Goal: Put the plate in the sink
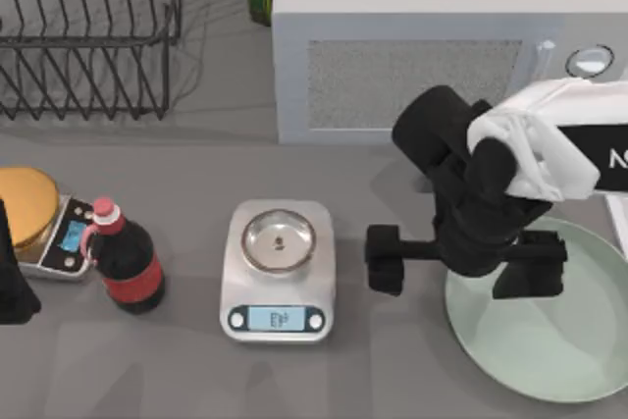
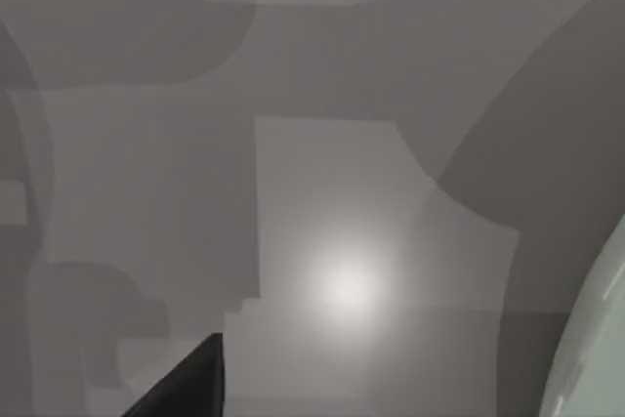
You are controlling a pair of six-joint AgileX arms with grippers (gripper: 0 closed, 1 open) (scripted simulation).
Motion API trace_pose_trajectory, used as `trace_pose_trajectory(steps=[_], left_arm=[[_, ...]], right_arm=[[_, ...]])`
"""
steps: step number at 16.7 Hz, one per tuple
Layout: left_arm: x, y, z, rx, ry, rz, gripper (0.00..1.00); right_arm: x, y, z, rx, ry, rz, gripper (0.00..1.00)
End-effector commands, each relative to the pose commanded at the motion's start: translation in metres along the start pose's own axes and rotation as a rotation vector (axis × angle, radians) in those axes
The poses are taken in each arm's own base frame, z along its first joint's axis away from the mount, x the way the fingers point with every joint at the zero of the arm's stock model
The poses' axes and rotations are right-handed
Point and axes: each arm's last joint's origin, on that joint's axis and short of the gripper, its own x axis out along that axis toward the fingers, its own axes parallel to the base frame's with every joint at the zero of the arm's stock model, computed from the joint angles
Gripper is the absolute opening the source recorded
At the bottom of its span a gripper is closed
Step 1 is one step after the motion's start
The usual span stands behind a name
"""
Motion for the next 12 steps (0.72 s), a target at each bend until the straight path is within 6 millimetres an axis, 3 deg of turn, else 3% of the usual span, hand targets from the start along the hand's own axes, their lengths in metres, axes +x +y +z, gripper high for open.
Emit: trace_pose_trajectory(steps=[2, 12], left_arm=[[0.0, 0.0, 0.0, 0.0, 0.0, 0.0, 1.0], [0.0, 0.0, 0.0, 0.0, 0.0, 0.0, 1.0]], right_arm=[[0.0, 0.0, 0.0, 0.0, 0.0, 0.0, 1.0], [0.0, 0.0, 0.0, 0.0, 0.0, 0.0, 0.25]])
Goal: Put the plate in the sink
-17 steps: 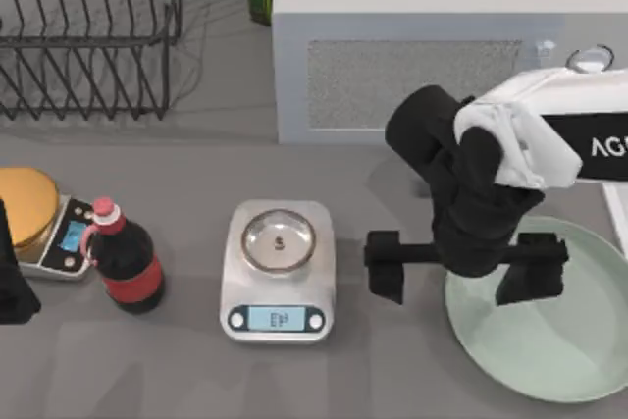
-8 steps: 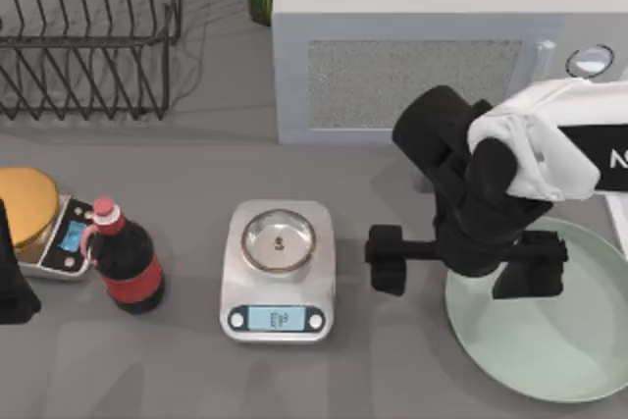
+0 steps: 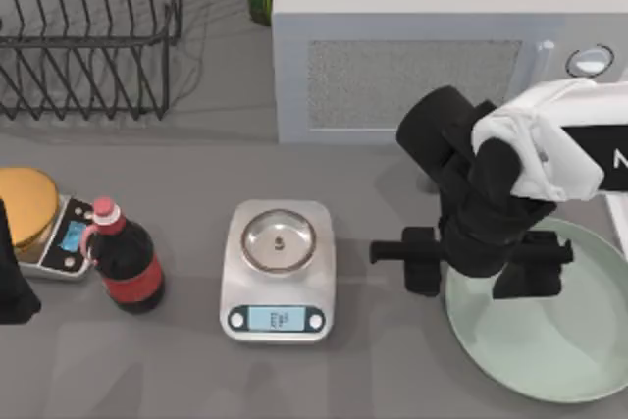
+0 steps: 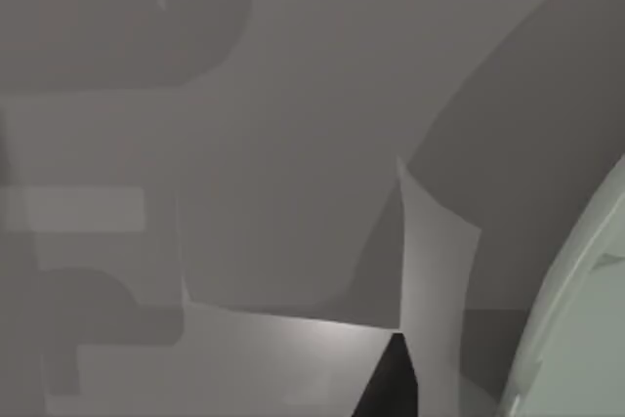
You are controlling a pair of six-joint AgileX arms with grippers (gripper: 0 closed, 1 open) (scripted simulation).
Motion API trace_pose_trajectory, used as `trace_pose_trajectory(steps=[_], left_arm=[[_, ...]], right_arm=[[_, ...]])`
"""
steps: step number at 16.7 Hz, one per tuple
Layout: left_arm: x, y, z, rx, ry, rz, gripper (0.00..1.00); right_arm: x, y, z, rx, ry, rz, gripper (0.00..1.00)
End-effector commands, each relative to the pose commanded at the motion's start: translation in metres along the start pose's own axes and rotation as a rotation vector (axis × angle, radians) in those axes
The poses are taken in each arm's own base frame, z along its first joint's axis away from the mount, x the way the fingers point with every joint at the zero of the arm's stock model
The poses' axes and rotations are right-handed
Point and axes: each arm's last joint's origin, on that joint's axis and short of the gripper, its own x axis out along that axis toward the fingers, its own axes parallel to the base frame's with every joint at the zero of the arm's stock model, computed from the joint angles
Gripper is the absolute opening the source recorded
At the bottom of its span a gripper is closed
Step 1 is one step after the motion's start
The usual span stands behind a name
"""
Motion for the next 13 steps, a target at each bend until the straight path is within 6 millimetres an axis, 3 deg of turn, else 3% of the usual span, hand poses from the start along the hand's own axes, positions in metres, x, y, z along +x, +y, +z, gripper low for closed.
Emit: trace_pose_trajectory(steps=[3, 4, 11, 12, 13], left_arm=[[0.0, 0.0, 0.0, 0.0, 0.0, 0.0, 1.0], [0.0, 0.0, 0.0, 0.0, 0.0, 0.0, 1.0], [0.0, 0.0, 0.0, 0.0, 0.0, 0.0, 1.0], [0.0, 0.0, 0.0, 0.0, 0.0, 0.0, 1.0], [0.0, 0.0, 0.0, 0.0, 0.0, 0.0, 1.0]], right_arm=[[0.0, 0.0, 0.0, 0.0, 0.0, 0.0, 0.02], [0.0, 0.0, 0.0, 0.0, 0.0, 0.0, 0.0], [0.0, 0.0, 0.0, 0.0, 0.0, 0.0, 0.0], [-0.034, -0.006, 0.002, 0.007, -0.089, 0.037, 0.0], [-0.034, -0.006, 0.002, 0.007, -0.089, 0.036, 0.0]])
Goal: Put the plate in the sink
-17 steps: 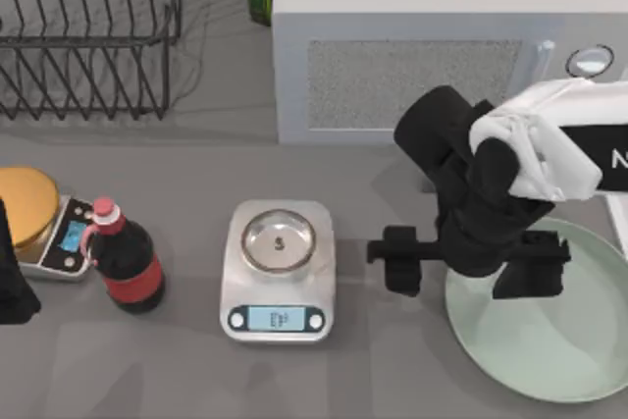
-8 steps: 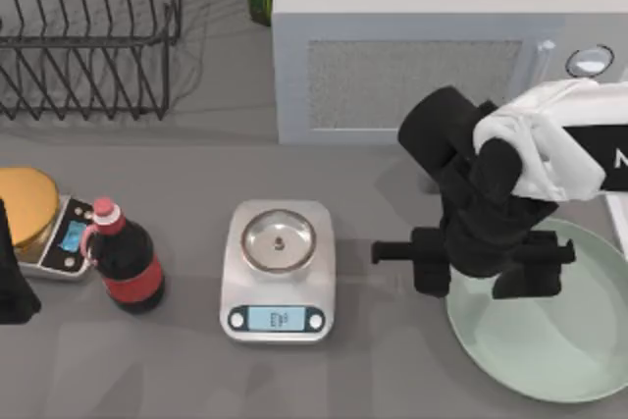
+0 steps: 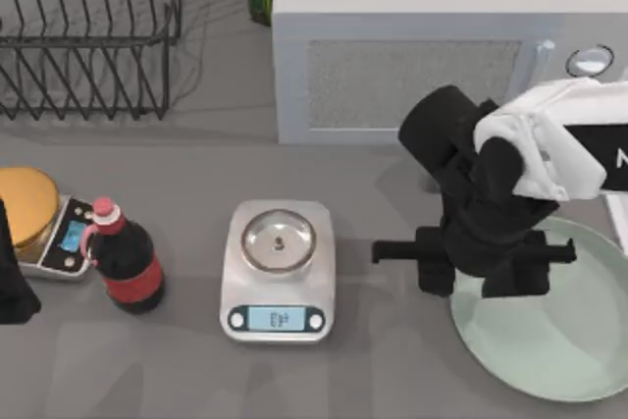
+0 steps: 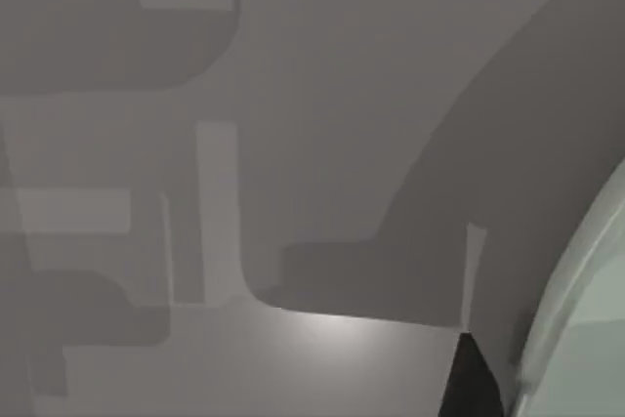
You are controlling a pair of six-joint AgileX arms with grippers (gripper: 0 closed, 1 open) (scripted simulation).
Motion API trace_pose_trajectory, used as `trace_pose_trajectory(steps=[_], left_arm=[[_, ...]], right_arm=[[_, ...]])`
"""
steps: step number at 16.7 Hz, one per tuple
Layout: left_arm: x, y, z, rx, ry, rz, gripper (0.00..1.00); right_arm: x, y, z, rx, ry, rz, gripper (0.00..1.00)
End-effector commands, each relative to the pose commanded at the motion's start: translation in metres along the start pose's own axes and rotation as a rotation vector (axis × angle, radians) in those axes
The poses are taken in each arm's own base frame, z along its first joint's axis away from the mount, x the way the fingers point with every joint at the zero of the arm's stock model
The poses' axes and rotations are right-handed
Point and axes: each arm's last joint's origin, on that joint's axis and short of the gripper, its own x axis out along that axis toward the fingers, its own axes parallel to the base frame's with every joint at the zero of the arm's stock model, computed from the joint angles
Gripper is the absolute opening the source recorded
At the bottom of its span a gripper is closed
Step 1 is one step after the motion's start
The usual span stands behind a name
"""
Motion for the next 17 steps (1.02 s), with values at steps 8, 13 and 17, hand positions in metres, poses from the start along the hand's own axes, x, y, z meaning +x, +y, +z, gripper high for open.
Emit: trace_pose_trajectory(steps=[8, 13, 17], left_arm=[[0.0, 0.0, 0.0, 0.0, 0.0, 0.0, 1.0], [0.0, 0.0, 0.0, 0.0, 0.0, 0.0, 1.0], [0.0, 0.0, 0.0, 0.0, 0.0, 0.0, 1.0]], right_arm=[[-0.08, 0.026, 0.033, 0.0, 0.019, -0.013, 0.0], [-0.185, 0.025, 0.037, 0.0, 0.021, -0.015, 0.0], [-0.239, 0.012, 0.025, 0.0, 0.005, -0.003, 0.0]])
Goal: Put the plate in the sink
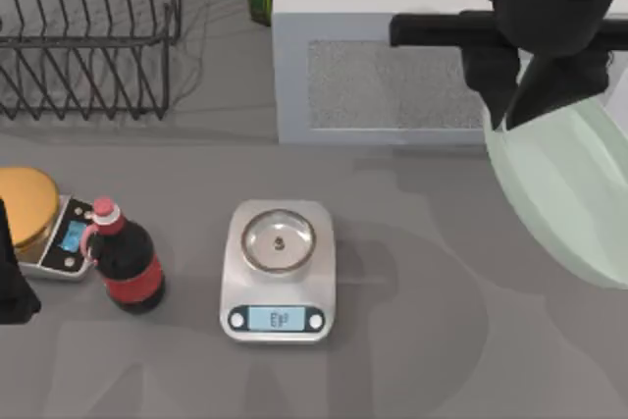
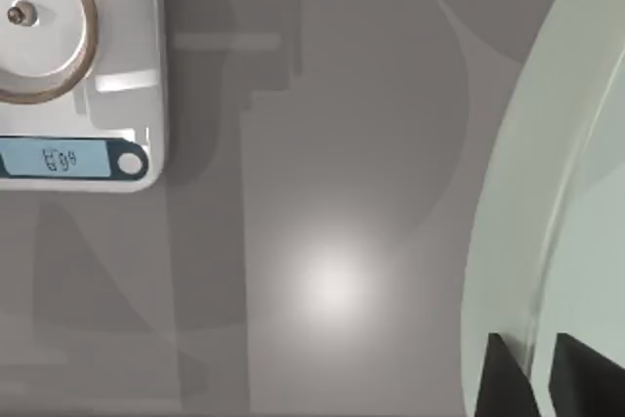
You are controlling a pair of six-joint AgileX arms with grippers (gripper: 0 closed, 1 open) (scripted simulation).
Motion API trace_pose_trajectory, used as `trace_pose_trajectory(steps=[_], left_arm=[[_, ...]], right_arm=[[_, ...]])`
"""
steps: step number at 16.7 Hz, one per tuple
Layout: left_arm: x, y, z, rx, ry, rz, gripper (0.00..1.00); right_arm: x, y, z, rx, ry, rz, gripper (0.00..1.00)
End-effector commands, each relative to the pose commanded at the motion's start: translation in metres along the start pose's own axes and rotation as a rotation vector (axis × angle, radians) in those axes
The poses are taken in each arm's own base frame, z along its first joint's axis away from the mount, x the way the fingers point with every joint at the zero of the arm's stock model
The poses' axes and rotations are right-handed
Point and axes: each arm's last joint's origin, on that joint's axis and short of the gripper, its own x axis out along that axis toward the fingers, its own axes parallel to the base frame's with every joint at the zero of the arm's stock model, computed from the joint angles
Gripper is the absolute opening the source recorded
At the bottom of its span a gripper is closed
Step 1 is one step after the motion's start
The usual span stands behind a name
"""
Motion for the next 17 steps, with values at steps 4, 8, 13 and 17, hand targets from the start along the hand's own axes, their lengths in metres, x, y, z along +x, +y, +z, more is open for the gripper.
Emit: trace_pose_trajectory(steps=[4, 8, 13, 17], left_arm=[[0.0, 0.0, 0.0, 0.0, 0.0, 0.0, 1.0], [0.0, 0.0, 0.0, 0.0, 0.0, 0.0, 1.0], [0.0, 0.0, 0.0, 0.0, 0.0, 0.0, 1.0], [0.0, 0.0, 0.0, 0.0, 0.0, 0.0, 1.0]], right_arm=[[-0.01, -0.003, -0.003, 0.0, -0.005, 0.004, 0.0], [-0.01, -0.005, -0.001, 0.004, -0.006, 0.001, 0.0], [-0.014, -0.052, 0.044, 0.094, -0.017, -0.044, 0.0], [0.009, -0.127, 0.108, 0.179, -0.002, -0.097, 0.0]])
